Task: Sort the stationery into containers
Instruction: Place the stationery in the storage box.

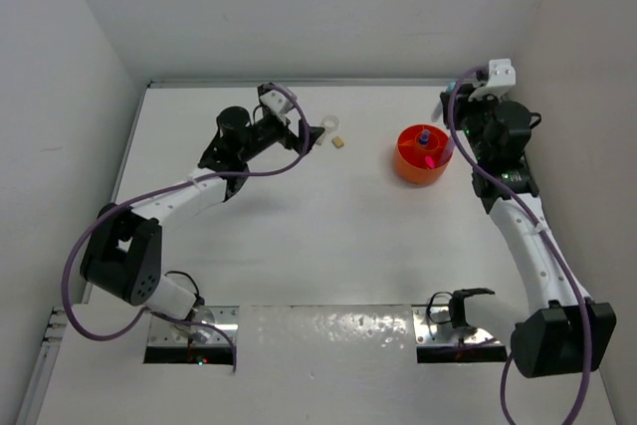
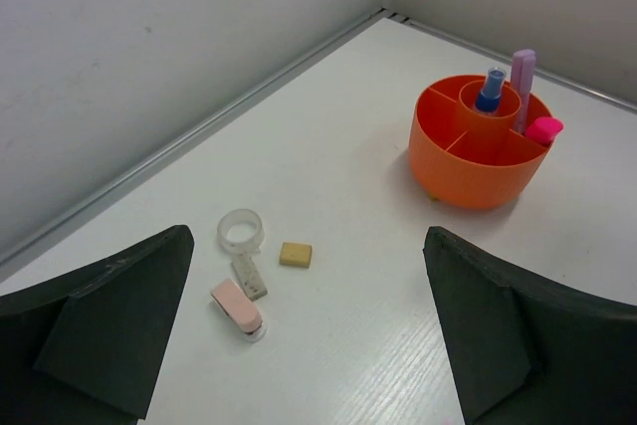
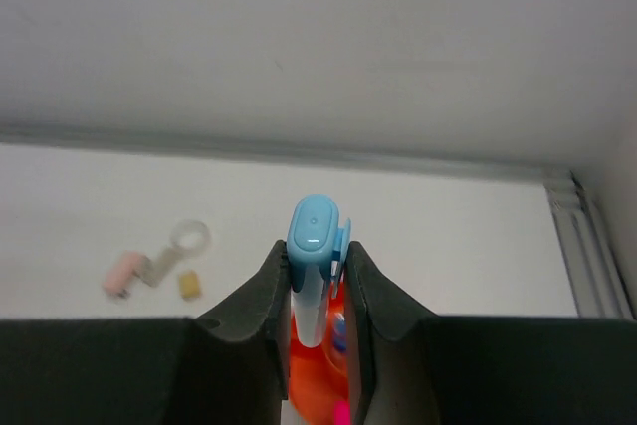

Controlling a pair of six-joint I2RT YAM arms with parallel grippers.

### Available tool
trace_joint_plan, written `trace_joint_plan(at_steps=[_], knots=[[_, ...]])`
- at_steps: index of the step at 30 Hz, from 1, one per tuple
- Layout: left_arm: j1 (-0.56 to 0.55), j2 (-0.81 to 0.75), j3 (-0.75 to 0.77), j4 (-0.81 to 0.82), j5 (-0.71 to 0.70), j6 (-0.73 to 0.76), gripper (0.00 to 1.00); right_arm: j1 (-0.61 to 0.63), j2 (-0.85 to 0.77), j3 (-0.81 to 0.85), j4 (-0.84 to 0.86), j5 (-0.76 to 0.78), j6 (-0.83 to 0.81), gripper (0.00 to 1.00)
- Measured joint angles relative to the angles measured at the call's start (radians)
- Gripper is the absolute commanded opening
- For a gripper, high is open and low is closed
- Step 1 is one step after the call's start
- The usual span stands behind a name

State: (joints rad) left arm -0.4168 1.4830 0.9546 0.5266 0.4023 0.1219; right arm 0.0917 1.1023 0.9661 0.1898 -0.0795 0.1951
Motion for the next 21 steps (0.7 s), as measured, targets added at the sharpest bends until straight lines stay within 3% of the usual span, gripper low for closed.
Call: trace_joint_plan(at_steps=[6, 10, 21], knots=[[0.009, -0.014, -0.024, 0.000, -0.029, -0.016, 1.00, -0.094, 0.035, -0.149, -0.069, 0.056, -0.046, 0.00], [0.024, -0.022, -0.035, -0.001, -0.050, -0.023, 1.00, -0.134, 0.108, -0.159, -0.098, 0.049, -0.053, 0.00], [0.037, -0.034, -0.047, -0.031, -0.100, -0.032, 1.00, -0.188, 0.235, -0.173, 0.045, 0.000, -0.044, 0.00]])
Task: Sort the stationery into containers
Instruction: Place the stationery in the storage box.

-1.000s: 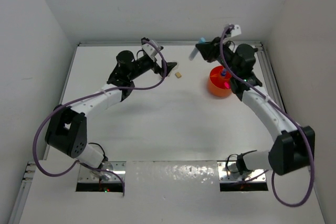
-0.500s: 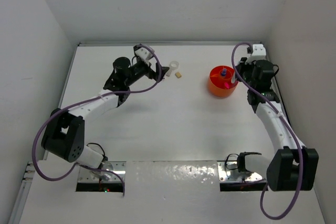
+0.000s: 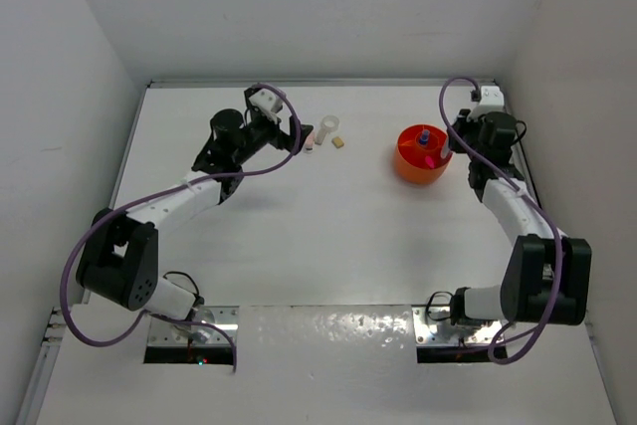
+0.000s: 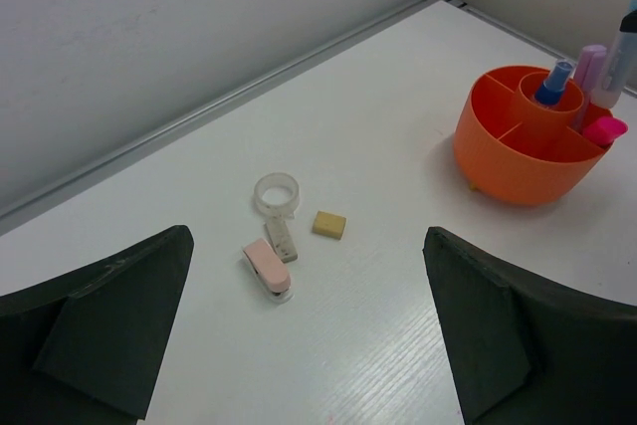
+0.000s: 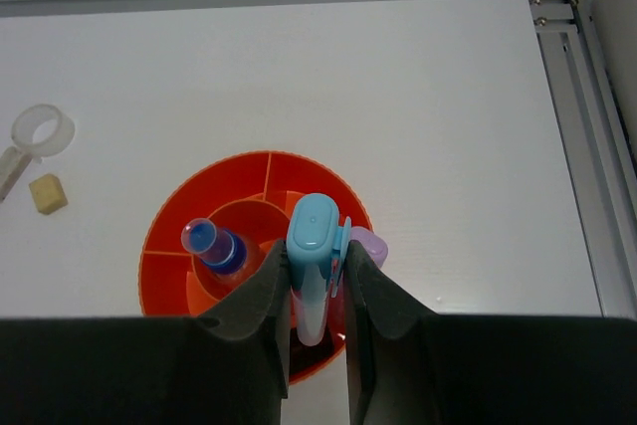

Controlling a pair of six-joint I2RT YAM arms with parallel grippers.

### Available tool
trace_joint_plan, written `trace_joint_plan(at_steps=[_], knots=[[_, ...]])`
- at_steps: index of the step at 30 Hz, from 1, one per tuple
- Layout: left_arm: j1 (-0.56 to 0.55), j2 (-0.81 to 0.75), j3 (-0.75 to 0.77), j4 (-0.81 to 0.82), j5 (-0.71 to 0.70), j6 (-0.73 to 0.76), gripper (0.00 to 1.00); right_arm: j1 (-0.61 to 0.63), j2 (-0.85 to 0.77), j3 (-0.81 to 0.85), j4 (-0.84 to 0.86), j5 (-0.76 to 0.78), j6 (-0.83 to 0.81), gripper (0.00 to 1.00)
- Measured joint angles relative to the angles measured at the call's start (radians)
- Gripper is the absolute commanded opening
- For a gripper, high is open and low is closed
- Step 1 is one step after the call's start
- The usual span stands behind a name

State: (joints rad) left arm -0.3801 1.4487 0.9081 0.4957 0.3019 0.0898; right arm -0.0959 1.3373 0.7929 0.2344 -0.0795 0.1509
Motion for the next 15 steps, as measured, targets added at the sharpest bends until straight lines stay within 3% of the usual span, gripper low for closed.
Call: trace_joint_plan(at_steps=[15], knots=[[0.000, 0.000, 0.000, -0.007, -0.026, -0.006, 1.00, -0.001, 0.052, -0.127, 0.177, -0.010, 0.022, 0.00]])
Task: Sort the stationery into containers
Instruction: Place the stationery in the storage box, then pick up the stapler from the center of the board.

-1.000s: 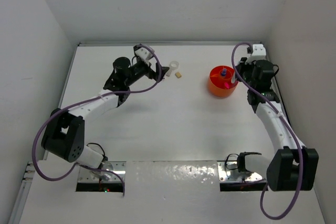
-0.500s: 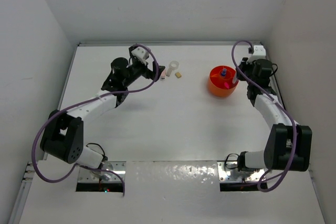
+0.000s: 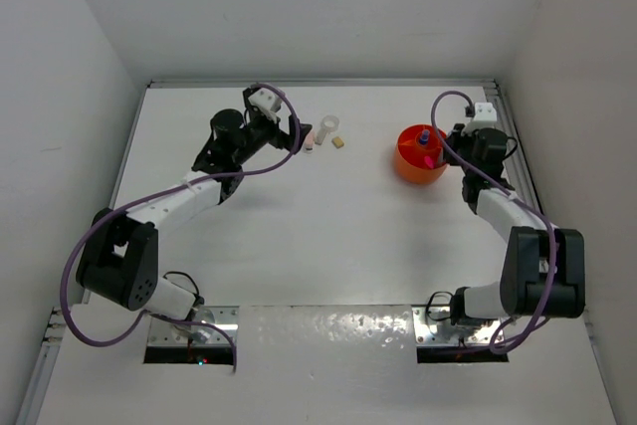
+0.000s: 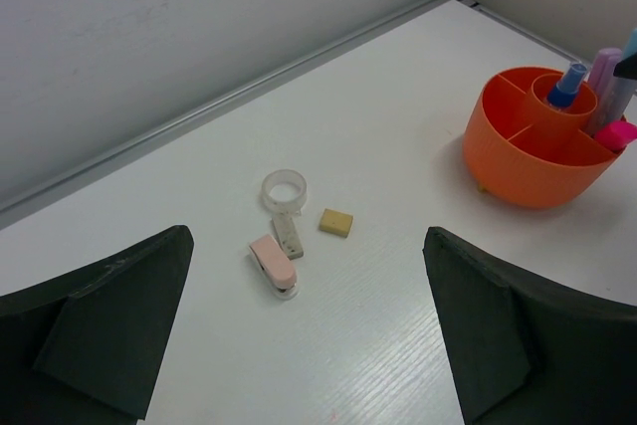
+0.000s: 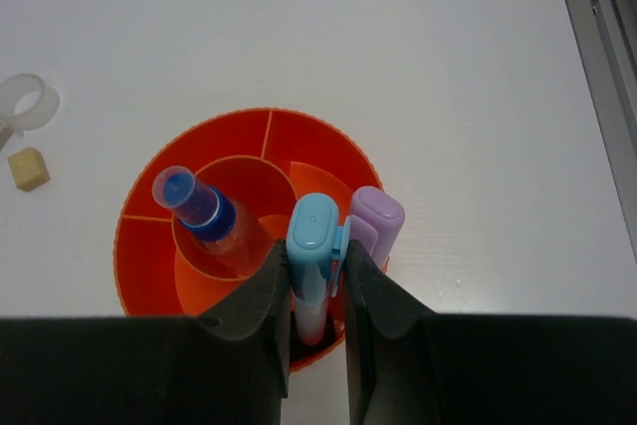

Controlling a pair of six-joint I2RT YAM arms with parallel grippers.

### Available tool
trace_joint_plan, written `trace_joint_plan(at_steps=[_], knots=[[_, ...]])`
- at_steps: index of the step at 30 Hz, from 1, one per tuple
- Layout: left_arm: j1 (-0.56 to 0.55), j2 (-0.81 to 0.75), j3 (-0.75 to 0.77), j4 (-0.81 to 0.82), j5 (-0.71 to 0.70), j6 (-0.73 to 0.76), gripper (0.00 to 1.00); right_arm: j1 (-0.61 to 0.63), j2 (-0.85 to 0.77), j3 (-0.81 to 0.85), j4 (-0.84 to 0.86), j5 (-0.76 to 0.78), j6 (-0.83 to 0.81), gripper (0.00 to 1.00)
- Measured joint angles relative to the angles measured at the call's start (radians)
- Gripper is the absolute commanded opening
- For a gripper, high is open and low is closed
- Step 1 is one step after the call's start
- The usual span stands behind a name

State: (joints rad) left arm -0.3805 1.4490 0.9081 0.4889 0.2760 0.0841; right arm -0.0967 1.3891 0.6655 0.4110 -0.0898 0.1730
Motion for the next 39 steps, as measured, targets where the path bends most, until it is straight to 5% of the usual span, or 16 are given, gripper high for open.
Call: trace_joint_plan(at_steps=[7, 9, 14, 28, 30, 31, 34, 36, 39], knots=[[0.000, 0.000, 0.000, 0.000, -0.005, -0.003, 1.00, 0.000, 0.027, -0.077, 0.098, -0.021, 0.000, 0.02], [0.000, 0.000, 0.000, 0.000, -0.005, -0.003, 1.00, 0.000, 0.028, -0.092, 0.116, -0.026, -0.001, 0.08], [0.000, 0.000, 0.000, 0.000, -0.007, -0.003, 1.00, 0.000, 0.024, -0.116, 0.143, -0.045, -0.010, 0.43], [0.000, 0.015, 0.000, -0.001, -0.020, -0.025, 1.00, 0.019, -0.166, -0.114, 0.060, -0.070, -0.043, 0.62], [0.000, 0.029, 0.010, -0.016, -0.044, -0.039, 0.91, 0.027, -0.205, -0.107, 0.029, -0.066, -0.042, 0.63], [0.000, 0.044, 0.025, -0.032, -0.060, -0.048, 0.70, 0.029, -0.224, -0.103, 0.018, -0.065, -0.041, 0.63], [0.000, 0.123, 0.122, -0.138, -0.114, -0.077, 0.31, 0.035, -0.282, -0.082, -0.017, -0.059, -0.032, 0.60], [0.001, 0.204, 0.234, -0.243, -0.137, -0.074, 0.29, 0.039, -0.304, -0.063, -0.028, -0.059, -0.021, 0.60], [0.001, 0.364, 0.460, -0.417, -0.147, -0.048, 0.52, 0.042, -0.314, -0.026, -0.050, -0.068, -0.007, 0.60]])
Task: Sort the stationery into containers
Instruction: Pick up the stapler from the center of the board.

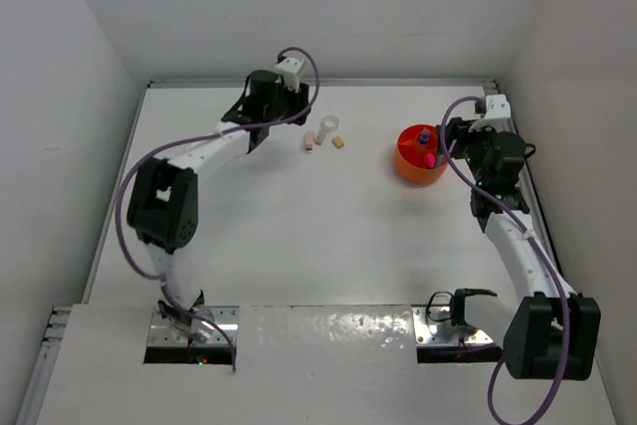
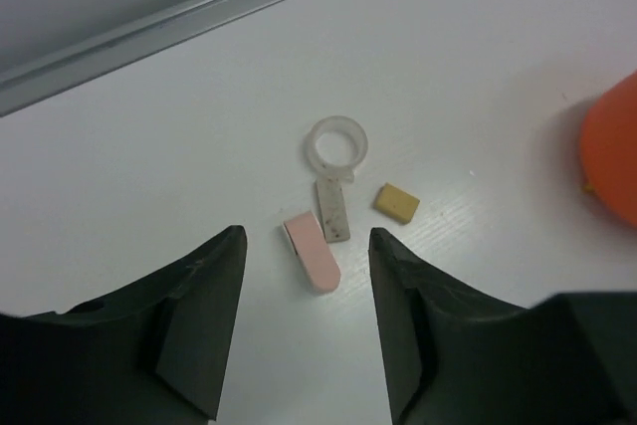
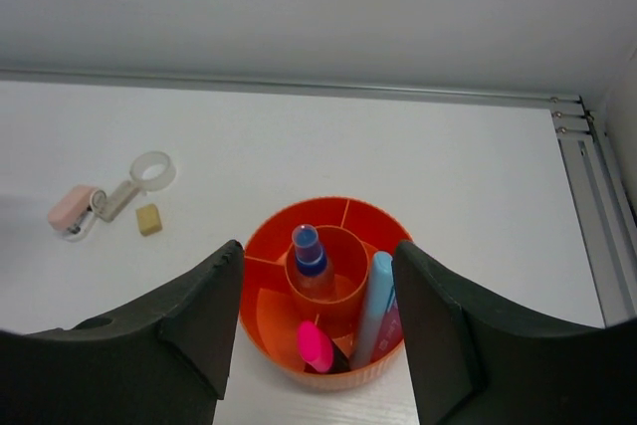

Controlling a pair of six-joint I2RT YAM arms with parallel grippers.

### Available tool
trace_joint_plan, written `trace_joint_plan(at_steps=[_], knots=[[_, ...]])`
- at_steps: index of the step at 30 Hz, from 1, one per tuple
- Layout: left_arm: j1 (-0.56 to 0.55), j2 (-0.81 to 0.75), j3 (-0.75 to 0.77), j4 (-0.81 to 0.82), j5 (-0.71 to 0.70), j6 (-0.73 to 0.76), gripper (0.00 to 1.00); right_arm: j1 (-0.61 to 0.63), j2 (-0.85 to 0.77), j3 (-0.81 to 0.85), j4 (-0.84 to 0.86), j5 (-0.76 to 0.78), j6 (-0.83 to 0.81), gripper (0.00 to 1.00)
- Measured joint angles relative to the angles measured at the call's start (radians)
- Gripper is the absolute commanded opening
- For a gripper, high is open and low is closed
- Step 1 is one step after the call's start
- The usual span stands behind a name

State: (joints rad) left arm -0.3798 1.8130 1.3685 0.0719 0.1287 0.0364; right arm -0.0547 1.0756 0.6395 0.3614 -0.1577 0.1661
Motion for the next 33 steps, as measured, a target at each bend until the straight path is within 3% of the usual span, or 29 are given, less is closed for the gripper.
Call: trace_joint_plan(at_steps=[1, 3, 10, 17, 20, 22, 25, 29, 33], knots=[[0.000, 0.060, 0.082, -0.050, -0.007, 0.004, 0.61, 0.000, 0.001, 0.011, -0.008, -0.004, 0.003, 0.60], [0.000, 0.163, 0.217, -0.150, -0.022, 0.003, 0.68, 0.005, 0.002, 0.023, -0.018, -0.012, 0.011, 0.60], [-0.008, 0.383, 0.417, -0.341, -0.113, -0.015, 0.65, 0.012, 0.019, 0.029, -0.040, -0.045, 0.021, 0.60], [-0.031, 0.439, 0.423, -0.390, -0.153, -0.014, 0.66, 0.013, 0.025, 0.036, -0.064, -0.060, 0.021, 0.60], [-0.040, 0.439, 0.407, -0.383, -0.175, -0.016, 0.60, 0.013, 0.025, 0.036, -0.072, -0.061, 0.022, 0.60], [-0.043, 0.441, 0.399, -0.382, -0.190, -0.017, 0.43, 0.013, 0.023, 0.036, -0.077, -0.063, 0.022, 0.60], [-0.045, 0.447, 0.397, -0.373, -0.204, -0.013, 0.42, 0.013, 0.003, 0.036, -0.095, -0.063, 0.021, 0.60], [-0.046, 0.449, 0.396, -0.358, -0.205, -0.003, 0.31, 0.013, -0.035, 0.026, -0.111, -0.060, 0.021, 0.60], [-0.043, 0.450, 0.387, -0.345, -0.202, 0.008, 0.32, 0.013, -0.064, 0.016, -0.126, -0.055, 0.019, 0.61]])
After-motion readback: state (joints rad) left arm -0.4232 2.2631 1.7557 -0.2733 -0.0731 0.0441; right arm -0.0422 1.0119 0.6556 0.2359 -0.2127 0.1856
